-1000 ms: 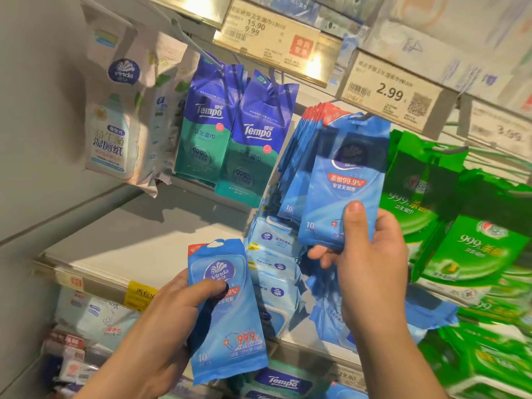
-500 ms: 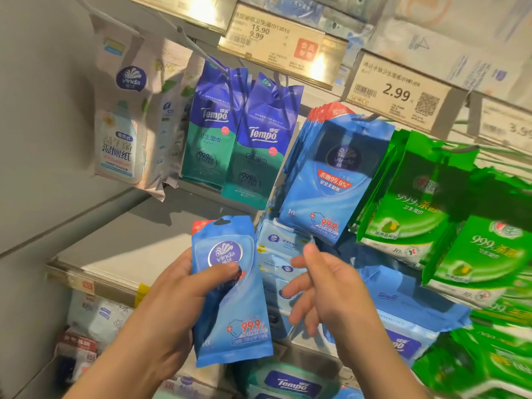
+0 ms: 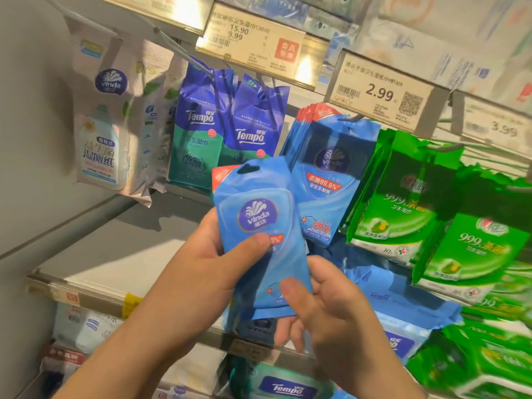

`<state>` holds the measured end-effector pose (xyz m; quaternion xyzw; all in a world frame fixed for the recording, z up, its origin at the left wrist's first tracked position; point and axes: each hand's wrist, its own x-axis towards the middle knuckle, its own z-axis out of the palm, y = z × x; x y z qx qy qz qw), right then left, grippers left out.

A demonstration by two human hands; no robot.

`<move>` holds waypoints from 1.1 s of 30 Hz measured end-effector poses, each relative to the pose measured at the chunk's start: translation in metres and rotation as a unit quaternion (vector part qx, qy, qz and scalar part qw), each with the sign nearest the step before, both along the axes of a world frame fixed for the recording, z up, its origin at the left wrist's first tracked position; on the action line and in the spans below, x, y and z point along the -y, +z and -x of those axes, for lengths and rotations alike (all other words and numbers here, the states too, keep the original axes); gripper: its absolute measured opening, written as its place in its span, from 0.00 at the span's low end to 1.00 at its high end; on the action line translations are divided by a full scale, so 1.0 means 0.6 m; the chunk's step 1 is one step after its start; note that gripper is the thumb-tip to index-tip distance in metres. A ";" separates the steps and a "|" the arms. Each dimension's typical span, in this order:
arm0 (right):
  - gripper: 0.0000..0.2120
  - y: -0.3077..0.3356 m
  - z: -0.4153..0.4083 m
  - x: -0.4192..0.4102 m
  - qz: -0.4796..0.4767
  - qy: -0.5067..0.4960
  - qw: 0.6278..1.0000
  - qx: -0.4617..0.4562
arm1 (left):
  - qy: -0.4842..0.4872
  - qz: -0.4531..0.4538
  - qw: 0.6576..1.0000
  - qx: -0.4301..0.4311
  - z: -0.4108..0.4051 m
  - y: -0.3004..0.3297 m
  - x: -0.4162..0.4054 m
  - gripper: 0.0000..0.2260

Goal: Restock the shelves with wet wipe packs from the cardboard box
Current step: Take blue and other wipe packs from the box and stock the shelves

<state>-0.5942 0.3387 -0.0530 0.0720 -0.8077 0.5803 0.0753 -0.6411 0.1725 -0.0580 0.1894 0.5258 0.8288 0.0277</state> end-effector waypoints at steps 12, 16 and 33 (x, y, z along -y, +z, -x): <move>0.11 0.047 -0.005 -0.011 0.189 -0.061 0.971 -0.135 | -0.049 0.150 0.974 -0.165 0.016 0.039 -0.027 0.14; 0.12 0.059 -0.003 -0.015 0.189 -0.079 0.968 -0.144 | -0.033 0.156 0.971 -0.179 0.025 0.056 -0.041 0.12; 0.16 0.030 0.033 -0.012 0.139 -0.145 0.978 -0.064 | 0.070 0.164 0.980 -0.086 0.062 0.011 -0.062 0.12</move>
